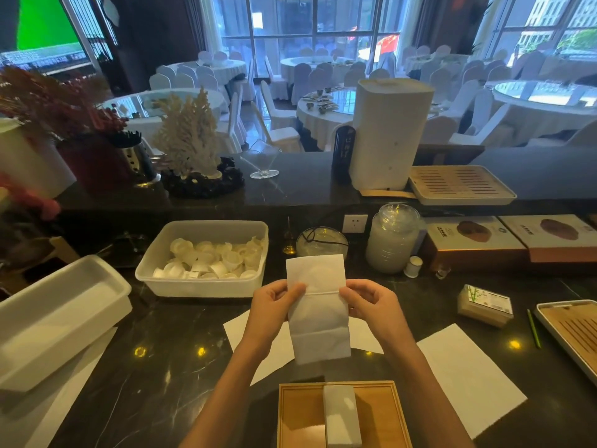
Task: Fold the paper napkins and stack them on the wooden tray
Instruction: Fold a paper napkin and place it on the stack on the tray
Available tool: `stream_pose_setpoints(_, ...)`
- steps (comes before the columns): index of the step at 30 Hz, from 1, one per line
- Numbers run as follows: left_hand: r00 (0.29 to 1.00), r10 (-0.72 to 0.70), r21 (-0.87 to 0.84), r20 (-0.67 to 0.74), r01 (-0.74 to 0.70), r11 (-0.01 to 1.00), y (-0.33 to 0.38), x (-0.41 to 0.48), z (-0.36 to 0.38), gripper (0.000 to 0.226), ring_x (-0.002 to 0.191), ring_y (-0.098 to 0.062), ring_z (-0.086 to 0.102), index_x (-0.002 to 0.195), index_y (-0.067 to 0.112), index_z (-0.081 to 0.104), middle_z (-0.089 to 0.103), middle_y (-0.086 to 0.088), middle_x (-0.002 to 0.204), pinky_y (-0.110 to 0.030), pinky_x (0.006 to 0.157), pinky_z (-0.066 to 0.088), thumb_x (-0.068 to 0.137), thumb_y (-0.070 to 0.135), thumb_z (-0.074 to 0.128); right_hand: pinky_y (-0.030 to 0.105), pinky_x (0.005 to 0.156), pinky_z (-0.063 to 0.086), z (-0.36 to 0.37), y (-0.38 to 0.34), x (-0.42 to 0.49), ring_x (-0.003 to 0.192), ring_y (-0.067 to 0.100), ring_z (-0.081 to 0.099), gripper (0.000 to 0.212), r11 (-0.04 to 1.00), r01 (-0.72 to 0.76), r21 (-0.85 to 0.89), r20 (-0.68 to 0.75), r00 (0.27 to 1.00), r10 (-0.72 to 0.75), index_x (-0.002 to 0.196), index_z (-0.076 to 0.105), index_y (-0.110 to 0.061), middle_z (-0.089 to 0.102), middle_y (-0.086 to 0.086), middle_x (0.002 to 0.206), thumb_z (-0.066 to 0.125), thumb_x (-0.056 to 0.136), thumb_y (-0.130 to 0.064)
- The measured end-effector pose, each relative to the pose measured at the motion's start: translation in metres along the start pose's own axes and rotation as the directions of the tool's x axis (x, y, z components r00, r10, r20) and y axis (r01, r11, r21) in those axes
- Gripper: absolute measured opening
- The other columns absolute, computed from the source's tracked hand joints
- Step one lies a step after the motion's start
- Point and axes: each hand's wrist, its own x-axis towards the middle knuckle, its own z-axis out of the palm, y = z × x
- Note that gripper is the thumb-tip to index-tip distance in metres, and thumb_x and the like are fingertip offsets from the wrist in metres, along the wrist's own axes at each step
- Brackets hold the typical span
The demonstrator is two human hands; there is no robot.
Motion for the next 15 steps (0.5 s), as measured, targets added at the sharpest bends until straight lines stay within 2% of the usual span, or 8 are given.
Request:
stream_pose_setpoints(8,1.0,0.017,-0.007,0.01,-0.017,1.0,0.005,0.005,0.001,0.005,0.086,-0.005,0.076,0.096,0.03,0.072,0.077,0.016,0.09,-0.023,0.065,0.062,0.092,0.029,0.069,0.016,0.061,0.059,-0.004,-0.009,0.004,0.084,0.004,0.074,0.007,1.0,0.024,-0.012,-0.02,0.999,-0.025,0.093,0.073,-0.03,0.076,-0.019,0.085,0.072,0.09,-0.024)
stream_pose_setpoints(12,0.995,0.01,0.003,0.101,-0.01,1.0,0.009,0.008,-0.002,0.016,0.095,-0.01,0.076,0.108,0.026,0.072,0.077,0.007,0.106,-0.03,0.077,0.065,0.092,0.027,0.069,0.017,0.061,0.059,-0.006,-0.014,0.006,0.085,0.004,0.074,0.007,0.999,0.002,0.04,-0.035,0.999,0.0,0.092,0.074,-0.032,0.077,-0.018,0.086,0.071,0.091,-0.026)
stream_pose_setpoints(15,0.991,0.022,0.02,0.13,-0.025,0.999,0.011,0.008,-0.004,0.014,0.097,-0.012,0.076,0.107,0.025,0.073,0.078,0.006,0.105,-0.031,0.077,0.065,0.094,0.025,0.067,0.017,0.062,0.059,-0.009,-0.017,0.007,0.087,0.005,0.074,0.007,0.996,-0.009,0.083,-0.018,1.0,0.011,0.096,0.074,-0.03,0.077,-0.016,0.089,0.069,0.092,-0.027)
